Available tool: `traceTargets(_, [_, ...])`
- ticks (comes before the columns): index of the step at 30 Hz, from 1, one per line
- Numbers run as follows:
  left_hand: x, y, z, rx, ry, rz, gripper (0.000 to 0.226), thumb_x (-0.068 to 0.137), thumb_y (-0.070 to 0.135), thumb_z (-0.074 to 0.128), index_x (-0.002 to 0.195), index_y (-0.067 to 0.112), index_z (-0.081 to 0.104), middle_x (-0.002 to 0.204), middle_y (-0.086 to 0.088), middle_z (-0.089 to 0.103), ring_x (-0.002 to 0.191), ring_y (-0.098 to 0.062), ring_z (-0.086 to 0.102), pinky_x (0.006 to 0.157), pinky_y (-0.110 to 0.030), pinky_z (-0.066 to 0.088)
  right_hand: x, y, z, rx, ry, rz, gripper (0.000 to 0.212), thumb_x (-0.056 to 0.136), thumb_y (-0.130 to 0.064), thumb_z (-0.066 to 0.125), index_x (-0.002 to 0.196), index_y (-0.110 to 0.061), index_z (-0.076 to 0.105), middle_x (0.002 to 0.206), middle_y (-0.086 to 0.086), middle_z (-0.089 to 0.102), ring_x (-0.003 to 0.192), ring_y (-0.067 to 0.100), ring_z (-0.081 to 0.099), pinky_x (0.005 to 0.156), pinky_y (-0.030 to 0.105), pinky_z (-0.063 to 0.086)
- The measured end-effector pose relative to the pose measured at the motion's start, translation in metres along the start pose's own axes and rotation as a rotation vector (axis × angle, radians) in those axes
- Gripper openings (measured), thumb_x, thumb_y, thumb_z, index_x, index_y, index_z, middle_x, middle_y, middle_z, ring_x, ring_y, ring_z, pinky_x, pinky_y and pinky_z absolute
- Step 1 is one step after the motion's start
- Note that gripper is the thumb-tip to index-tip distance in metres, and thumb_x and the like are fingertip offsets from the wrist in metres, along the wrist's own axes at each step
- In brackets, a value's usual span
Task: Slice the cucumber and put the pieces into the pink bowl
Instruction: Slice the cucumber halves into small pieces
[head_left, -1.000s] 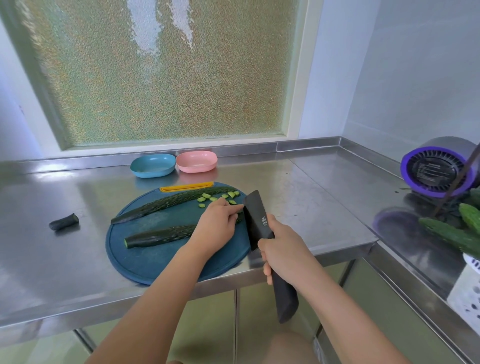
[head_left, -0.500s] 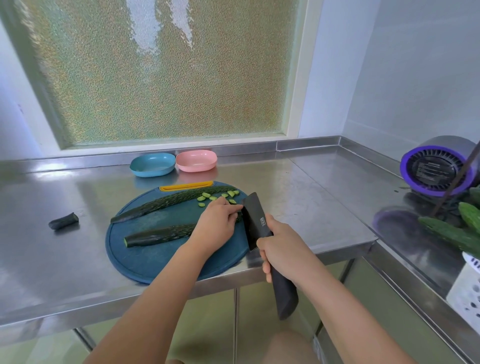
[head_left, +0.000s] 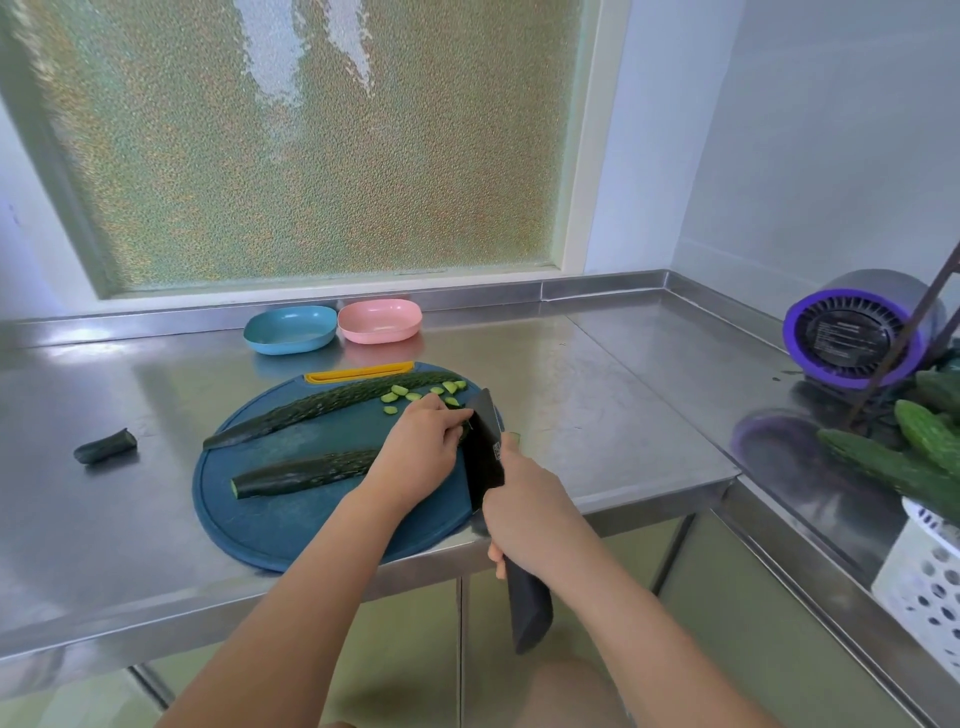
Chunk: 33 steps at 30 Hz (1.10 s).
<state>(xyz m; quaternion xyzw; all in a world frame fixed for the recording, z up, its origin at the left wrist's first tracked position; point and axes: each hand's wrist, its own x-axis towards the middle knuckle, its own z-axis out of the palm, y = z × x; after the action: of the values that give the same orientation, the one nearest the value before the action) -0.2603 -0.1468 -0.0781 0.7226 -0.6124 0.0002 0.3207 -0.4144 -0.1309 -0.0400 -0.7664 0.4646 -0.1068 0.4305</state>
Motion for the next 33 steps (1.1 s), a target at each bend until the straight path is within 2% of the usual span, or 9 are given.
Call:
traceTargets(3, [0.0,0.0,0.0,0.009,0.013,-0.013,0.035,0.095,0.008,0.046,0.128,0.012,0.057,0.09,0.001,0.043,0.089,-0.013,0.04,0.07,-0.017,0.026,-0.007,0.004,0.005,-0.067,0.021,-0.019,0.08,0.09,-0.004,0.035,0.153,-0.03,-0.008,0.109,0.012,0.057,0.076,0.028,0.063,0.077,0.041,0.057])
traceTargets(8, [-0.001,0.0,0.001,0.008,0.03,-0.032,0.034,0.094,0.008,0.047,0.126,0.012,0.059,0.093,0.0,0.045,0.098,-0.02,0.048,0.078,-0.017,0.03,-0.011,0.01,-0.002,0.014,-0.01,-0.005,0.078,0.091,-0.005,0.032,0.152,-0.037,-0.003,0.112,0.013,0.06,0.048,0.016,0.056,0.062,0.031,0.058])
traceTargets(11, [-0.001,0.0,0.001,0.001,0.046,-0.027,0.034,0.093,0.007,0.048,0.125,0.013,0.06,0.091,0.001,0.045,0.095,-0.019,0.048,0.076,-0.017,0.03,-0.001,0.015,-0.007,0.12,-0.003,-0.041,0.078,0.089,-0.002,0.034,0.152,-0.037,0.006,0.094,0.008,0.057,0.036,0.01,0.053,0.047,0.024,0.049])
traceTargets(14, [-0.002,0.0,0.002,-0.036,0.073,-0.031,0.036,0.094,0.005,0.045,0.127,0.011,0.058,0.091,0.0,0.047,0.091,-0.02,0.051,0.074,-0.015,0.03,0.008,0.014,-0.026,0.122,0.046,-0.115,0.073,0.085,-0.002,0.038,0.149,-0.035,0.026,0.07,0.003,0.059,0.039,0.011,0.054,0.047,0.026,0.049])
traceTargets(18, [-0.001,-0.001,-0.001,-0.166,0.265,-0.122,0.043,0.093,0.002,0.042,0.136,0.011,0.045,0.114,-0.007,0.044,0.098,-0.018,0.047,0.079,-0.01,0.026,0.018,0.004,-0.06,-0.208,0.111,-0.259,0.031,0.094,-0.009,0.042,0.123,-0.02,0.042,0.073,0.0,0.054,0.049,0.01,0.053,0.05,0.025,0.045])
traceTargets(22, [-0.001,0.001,-0.022,-0.181,0.554,-0.166,0.046,0.091,0.003,0.044,0.136,0.015,0.045,0.131,-0.011,0.037,0.122,-0.023,0.033,0.099,-0.022,0.021,0.038,0.001,-0.073,-0.674,0.197,-0.405,0.015,0.095,-0.012,0.047,0.109,-0.015,0.044,0.075,0.001,0.055,0.061,0.016,0.053,0.052,0.03,0.044])
traceTargets(24, [0.0,0.002,-0.029,-0.061,0.461,0.005,0.046,0.085,0.006,0.044,0.129,0.018,0.055,0.135,-0.012,0.038,0.129,-0.025,0.028,0.106,-0.029,0.019,0.049,0.002,-0.075,-0.87,0.232,-0.476,0.015,0.093,-0.009,0.046,0.106,-0.016,0.044,0.072,0.001,0.054,0.062,0.021,0.055,0.057,0.037,0.049])
traceTargets(27, [0.0,0.002,-0.032,0.085,0.15,0.192,0.052,0.075,0.018,0.041,0.122,0.027,0.061,0.143,-0.009,0.034,0.138,-0.027,0.015,0.114,-0.037,0.012,0.057,-0.001,-0.082,-1.009,0.236,-0.541,0.018,0.092,-0.008,0.048,0.096,-0.019,0.034,0.072,0.002,0.054,0.061,0.021,0.054,0.055,0.037,0.05])
traceTargets(33, [0.008,-0.018,-0.037,0.201,-0.089,0.055,0.066,0.072,0.03,0.036,0.137,0.04,0.041,0.151,-0.002,0.023,0.143,-0.025,-0.002,0.115,-0.038,-0.002,0.059,-0.003,-0.096,-1.066,0.296,-0.617,0.021,0.092,-0.015,0.052,0.1,-0.019,0.033,0.077,0.001,0.051,0.057,0.016,0.042,0.048,0.03,0.034])
